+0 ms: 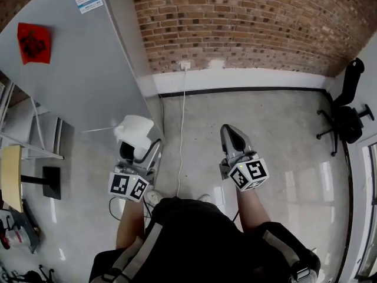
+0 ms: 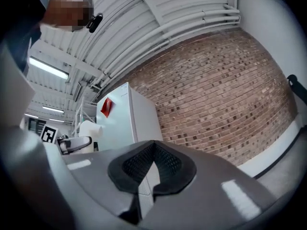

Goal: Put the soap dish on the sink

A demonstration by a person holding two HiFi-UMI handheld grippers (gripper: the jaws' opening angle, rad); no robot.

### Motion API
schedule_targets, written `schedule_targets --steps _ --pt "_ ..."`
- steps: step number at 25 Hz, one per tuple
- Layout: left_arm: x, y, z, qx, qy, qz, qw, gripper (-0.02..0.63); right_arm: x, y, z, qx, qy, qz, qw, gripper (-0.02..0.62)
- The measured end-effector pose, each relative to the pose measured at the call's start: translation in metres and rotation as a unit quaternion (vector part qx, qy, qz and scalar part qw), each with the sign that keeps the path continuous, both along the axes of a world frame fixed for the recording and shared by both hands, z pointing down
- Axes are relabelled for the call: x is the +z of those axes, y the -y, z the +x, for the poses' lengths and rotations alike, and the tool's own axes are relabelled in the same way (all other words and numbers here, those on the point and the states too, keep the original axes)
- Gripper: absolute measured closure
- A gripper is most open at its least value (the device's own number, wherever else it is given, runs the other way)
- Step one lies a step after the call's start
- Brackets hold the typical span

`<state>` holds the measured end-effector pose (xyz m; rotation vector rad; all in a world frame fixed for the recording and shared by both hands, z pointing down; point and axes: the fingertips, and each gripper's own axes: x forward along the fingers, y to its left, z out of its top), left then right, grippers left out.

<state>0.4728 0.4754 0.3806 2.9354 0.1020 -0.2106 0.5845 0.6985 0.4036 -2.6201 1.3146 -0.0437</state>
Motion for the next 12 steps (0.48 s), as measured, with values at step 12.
schedule_targets --steps 12 --pt "-0.006 0.121 -0.072 -0.103 -0.021 -0.005 0.9944 0.144 -0.018 0.163 -0.046 -0.140 -0.020 -0.001 0.990 0.589"
